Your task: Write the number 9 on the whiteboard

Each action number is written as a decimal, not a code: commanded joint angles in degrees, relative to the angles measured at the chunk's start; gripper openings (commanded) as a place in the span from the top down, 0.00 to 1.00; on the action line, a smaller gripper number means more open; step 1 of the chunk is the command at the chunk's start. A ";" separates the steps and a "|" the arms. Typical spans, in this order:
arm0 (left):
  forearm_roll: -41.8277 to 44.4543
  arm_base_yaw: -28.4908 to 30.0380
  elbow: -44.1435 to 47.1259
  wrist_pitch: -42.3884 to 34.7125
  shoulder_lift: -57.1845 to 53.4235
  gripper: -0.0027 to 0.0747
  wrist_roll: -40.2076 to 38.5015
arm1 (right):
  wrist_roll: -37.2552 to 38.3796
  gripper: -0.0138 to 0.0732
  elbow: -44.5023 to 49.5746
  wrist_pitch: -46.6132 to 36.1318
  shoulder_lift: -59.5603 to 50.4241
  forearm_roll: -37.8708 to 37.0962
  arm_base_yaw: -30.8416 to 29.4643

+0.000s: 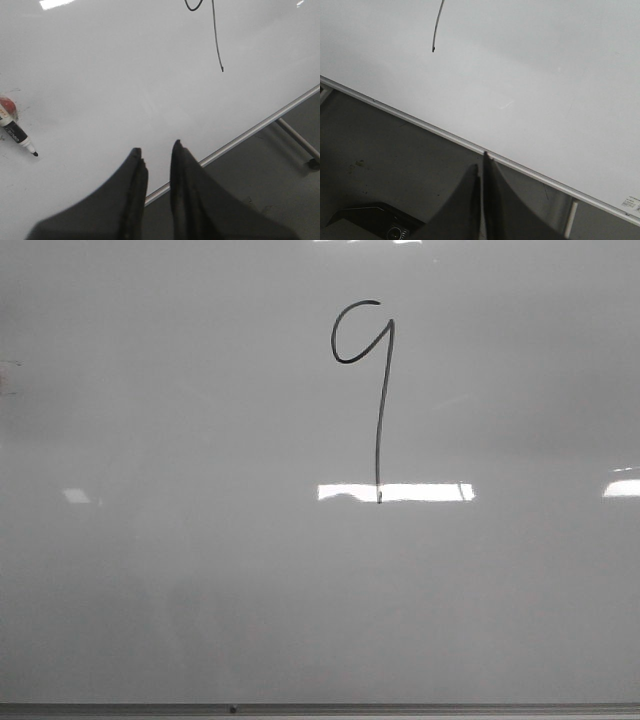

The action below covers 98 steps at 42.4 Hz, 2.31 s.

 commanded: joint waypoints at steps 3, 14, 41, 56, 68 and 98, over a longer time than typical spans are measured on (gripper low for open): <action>-0.12 -0.44 -1.94 -3.50 -0.01 0.99 -0.20 | 0.12 0.91 -1.19 -4.06 0.04 -0.59 -0.26; -0.09 -0.44 -1.94 -3.50 -0.01 0.99 -0.20 | 0.12 0.92 -1.19 -5.47 0.04 -0.59 -0.26; -2.79 17.62 8.05 -16.65 -7.04 0.99 0.35 | 0.12 0.92 -1.19 -5.47 0.10 -0.59 -0.26; -4.45 36.20 35.33 -36.25 -30.88 0.99 1.29 | 0.12 0.92 -1.19 -5.47 0.10 -0.59 -0.26; -4.34 41.89 46.51 -46.47 -39.82 0.99 1.29 | 0.12 0.92 -1.19 -5.47 0.10 -0.59 -0.26; -9.19 42.36 49.83 -50.94 -41.99 0.99 9.43 | 0.12 0.92 -1.19 -5.23 0.10 -0.59 -0.26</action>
